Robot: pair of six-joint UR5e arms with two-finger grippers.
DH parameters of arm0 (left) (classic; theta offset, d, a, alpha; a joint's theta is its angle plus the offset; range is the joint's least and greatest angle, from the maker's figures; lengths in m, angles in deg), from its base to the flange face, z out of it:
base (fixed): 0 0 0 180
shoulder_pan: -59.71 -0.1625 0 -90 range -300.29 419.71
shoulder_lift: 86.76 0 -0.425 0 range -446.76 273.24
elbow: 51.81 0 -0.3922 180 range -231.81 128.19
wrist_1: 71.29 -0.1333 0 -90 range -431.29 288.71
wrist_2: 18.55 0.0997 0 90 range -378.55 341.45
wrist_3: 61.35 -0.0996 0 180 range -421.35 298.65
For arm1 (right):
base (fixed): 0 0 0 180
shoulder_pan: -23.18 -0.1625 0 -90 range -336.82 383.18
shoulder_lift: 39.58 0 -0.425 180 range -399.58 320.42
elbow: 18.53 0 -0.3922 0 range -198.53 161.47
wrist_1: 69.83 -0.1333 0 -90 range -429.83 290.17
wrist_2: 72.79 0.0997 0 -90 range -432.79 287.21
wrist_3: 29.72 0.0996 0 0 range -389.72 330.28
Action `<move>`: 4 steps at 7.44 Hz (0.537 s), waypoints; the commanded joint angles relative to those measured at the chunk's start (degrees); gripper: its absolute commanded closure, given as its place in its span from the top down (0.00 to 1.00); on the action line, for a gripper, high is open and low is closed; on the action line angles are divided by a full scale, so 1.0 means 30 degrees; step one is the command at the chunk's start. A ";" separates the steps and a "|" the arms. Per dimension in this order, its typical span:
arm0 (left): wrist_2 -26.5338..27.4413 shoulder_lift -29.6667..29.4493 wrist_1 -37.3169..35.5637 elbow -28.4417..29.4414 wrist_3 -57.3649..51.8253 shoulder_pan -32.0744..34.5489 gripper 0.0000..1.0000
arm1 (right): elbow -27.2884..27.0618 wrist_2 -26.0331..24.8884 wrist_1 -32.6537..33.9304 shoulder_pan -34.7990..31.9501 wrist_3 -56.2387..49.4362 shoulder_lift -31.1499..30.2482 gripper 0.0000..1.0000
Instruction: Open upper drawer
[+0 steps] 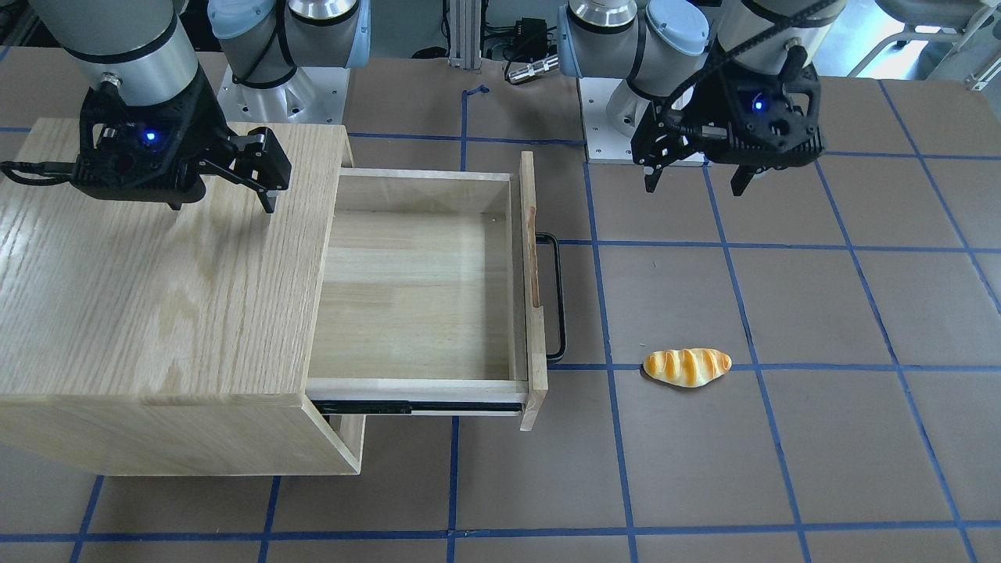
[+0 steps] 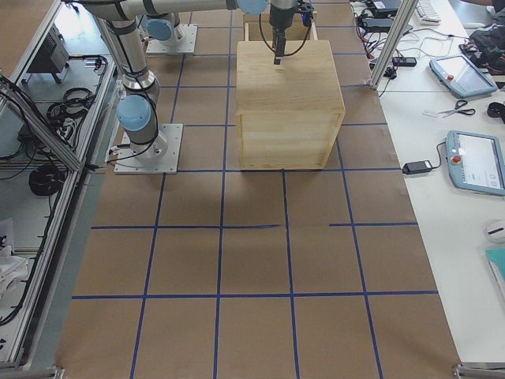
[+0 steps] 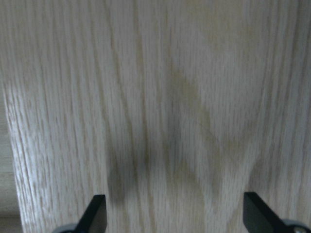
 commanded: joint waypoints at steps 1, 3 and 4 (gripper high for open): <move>-0.0687 0.0579 0.0207 0.0093 -0.0086 0.0058 1.00 | 0.0001 0.0000 0.0000 -0.0013 -0.0016 0.0000 1.00; -0.0632 0.0696 0.0061 0.0415 -0.0144 -0.0117 1.00 | 0.0001 0.0000 0.0000 -0.0013 -0.0016 0.0000 1.00; -0.0574 0.0610 -0.0288 0.0417 -0.0232 -0.0292 1.00 | 0.0001 0.0000 0.0000 -0.0013 0.0013 0.0000 1.00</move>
